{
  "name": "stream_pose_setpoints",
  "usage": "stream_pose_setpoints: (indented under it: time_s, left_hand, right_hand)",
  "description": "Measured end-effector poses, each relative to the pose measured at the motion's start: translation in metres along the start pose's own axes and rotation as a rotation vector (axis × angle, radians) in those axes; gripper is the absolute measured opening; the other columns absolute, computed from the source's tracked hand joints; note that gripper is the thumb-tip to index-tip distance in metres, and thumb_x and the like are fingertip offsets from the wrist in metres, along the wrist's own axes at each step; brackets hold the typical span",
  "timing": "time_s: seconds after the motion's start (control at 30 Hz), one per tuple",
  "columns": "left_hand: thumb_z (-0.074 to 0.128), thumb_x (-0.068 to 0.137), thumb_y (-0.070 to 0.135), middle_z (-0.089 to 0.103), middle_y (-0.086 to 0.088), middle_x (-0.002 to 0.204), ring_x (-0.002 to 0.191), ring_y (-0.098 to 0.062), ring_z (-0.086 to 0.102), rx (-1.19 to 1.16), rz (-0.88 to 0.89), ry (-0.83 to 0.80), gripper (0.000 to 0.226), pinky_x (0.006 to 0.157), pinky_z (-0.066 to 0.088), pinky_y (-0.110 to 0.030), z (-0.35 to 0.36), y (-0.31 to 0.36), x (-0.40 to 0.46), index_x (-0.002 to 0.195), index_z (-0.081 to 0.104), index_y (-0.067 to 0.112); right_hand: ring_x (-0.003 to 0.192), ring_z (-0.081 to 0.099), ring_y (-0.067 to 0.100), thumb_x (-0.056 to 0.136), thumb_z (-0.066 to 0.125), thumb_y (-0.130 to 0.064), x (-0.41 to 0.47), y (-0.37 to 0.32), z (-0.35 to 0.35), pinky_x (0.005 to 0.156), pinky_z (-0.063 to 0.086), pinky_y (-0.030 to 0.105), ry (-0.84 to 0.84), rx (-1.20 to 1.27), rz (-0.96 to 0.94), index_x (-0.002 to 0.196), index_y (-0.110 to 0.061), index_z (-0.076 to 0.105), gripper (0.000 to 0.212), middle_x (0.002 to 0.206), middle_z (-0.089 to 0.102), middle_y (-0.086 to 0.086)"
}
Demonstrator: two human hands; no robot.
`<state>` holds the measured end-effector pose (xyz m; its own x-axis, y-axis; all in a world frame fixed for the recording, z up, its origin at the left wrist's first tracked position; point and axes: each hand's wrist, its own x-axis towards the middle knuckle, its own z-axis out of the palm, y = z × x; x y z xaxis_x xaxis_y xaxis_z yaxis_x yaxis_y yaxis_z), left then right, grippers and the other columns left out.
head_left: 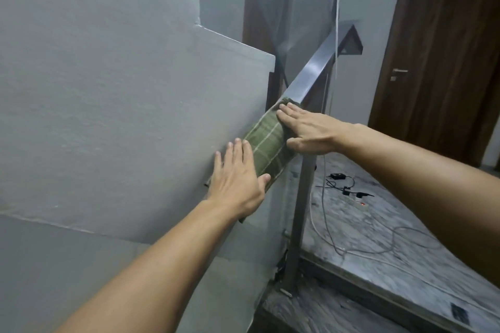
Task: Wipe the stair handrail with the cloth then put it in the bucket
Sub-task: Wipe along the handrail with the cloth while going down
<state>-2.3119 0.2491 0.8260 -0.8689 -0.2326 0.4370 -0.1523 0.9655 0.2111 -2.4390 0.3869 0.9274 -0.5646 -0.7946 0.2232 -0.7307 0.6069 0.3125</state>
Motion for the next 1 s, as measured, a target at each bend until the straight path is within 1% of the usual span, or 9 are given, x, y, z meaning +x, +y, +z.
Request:
stream_pose_setpoints:
  time_s: [0.07, 0.13, 0.23, 0.37, 0.6, 0.7, 0.83, 0.9, 1.0]
  left_hand:
    - [0.034, 0.097, 0.045, -0.007, -0.016, 0.16, 0.148, -0.029, -0.007, 0.001, -0.019, -0.002, 0.079, 0.12, -0.002, -0.047, 0.0, 0.002, -0.001, 0.149, -0.007, 0.002]
    - [0.033, 0.097, 0.044, -0.009, -0.017, 0.16, 0.148, -0.03, -0.007, 0.001, -0.036, -0.01, 0.079, 0.12, -0.002, -0.046, 0.0, 0.004, -0.002, 0.148, -0.009, 0.001]
    - [0.033, 0.098, 0.044, -0.008, -0.018, 0.16, 0.148, -0.03, -0.005, -0.014, -0.058, -0.012, 0.078, 0.12, 0.001, -0.045, 0.0, 0.005, -0.003, 0.148, -0.008, 0.0]
    - [0.033, 0.098, 0.043, -0.006, -0.018, 0.16, 0.148, -0.03, -0.003, -0.008, -0.075, 0.007, 0.077, 0.121, 0.002, -0.043, 0.001, 0.005, -0.005, 0.149, -0.005, 0.0]
    - [0.033, 0.098, 0.042, -0.005, -0.018, 0.16, 0.148, -0.028, -0.002, 0.032, -0.076, 0.039, 0.076, 0.121, 0.005, -0.042, 0.007, -0.003, -0.022, 0.149, -0.005, 0.0]
    - [0.034, 0.098, 0.042, -0.003, -0.018, 0.16, 0.148, -0.029, 0.0, 0.042, -0.081, 0.049, 0.076, 0.121, 0.006, -0.042, 0.009, -0.007, -0.033, 0.149, -0.005, 0.0]
    - [0.036, 0.097, 0.043, 0.003, -0.019, 0.159, 0.147, -0.03, 0.007, 0.051, -0.091, 0.068, 0.077, 0.12, 0.012, -0.041, 0.011, -0.014, -0.052, 0.149, -0.001, 0.0]
    - [0.038, 0.096, 0.044, 0.01, -0.019, 0.158, 0.145, -0.031, 0.014, 0.057, -0.092, 0.088, 0.078, 0.118, 0.017, -0.042, 0.012, -0.018, -0.062, 0.149, 0.002, -0.001]
    - [0.04, 0.096, 0.044, 0.016, -0.018, 0.156, 0.141, -0.031, 0.022, 0.064, -0.105, 0.094, 0.079, 0.115, 0.023, -0.042, 0.012, -0.022, -0.077, 0.148, 0.004, -0.002]
  right_hand:
    - [0.146, -0.011, 0.018, 0.083, 0.043, -0.053, 0.004, 0.003, 0.001, 0.12, 0.003, 0.04, -0.033, -0.037, -0.004, 0.15, -0.013, -0.004, 0.091, 0.16, -0.011, 0.008]
    - [0.146, -0.014, 0.017, 0.085, 0.047, -0.058, 0.009, 0.007, -0.002, 0.12, 0.002, 0.042, -0.058, -0.055, -0.017, 0.15, -0.015, -0.007, 0.095, 0.159, -0.014, 0.005]
    - [0.146, -0.012, 0.018, 0.089, 0.047, -0.056, 0.014, 0.008, -0.006, 0.12, 0.003, 0.045, -0.065, -0.07, -0.057, 0.15, -0.017, -0.005, 0.089, 0.16, -0.011, 0.005]
    - [0.147, -0.007, 0.019, 0.091, 0.042, -0.055, 0.016, 0.008, -0.002, 0.119, 0.003, 0.044, -0.013, -0.165, -0.08, 0.151, -0.021, -0.001, 0.081, 0.161, -0.004, 0.004]
    - [0.147, -0.003, 0.019, 0.09, 0.038, -0.059, 0.012, -0.001, 0.008, 0.118, 0.002, 0.048, 0.044, -0.246, -0.127, 0.151, -0.021, 0.001, 0.08, 0.161, 0.002, 0.005]
    - [0.147, -0.001, 0.02, 0.091, 0.036, -0.059, 0.008, -0.01, 0.01, 0.118, 0.0, 0.047, 0.063, -0.286, -0.162, 0.151, -0.018, 0.002, 0.08, 0.161, 0.004, 0.006]
    - [0.147, 0.002, 0.025, 0.09, 0.044, -0.054, 0.004, -0.025, 0.011, 0.119, -0.001, 0.04, 0.109, -0.288, -0.279, 0.149, -0.007, 0.012, 0.083, 0.159, 0.013, 0.012]
    - [0.147, 0.002, 0.026, 0.089, 0.047, -0.053, 0.002, -0.034, 0.011, 0.119, -0.001, 0.035, 0.082, -0.259, -0.313, 0.148, -0.004, 0.012, 0.085, 0.158, 0.012, 0.015]
    - [0.147, 0.003, 0.024, 0.089, 0.045, -0.055, -0.003, -0.047, 0.015, 0.12, 0.001, 0.035, 0.052, -0.248, -0.324, 0.149, -0.005, 0.01, 0.085, 0.159, 0.009, 0.016]
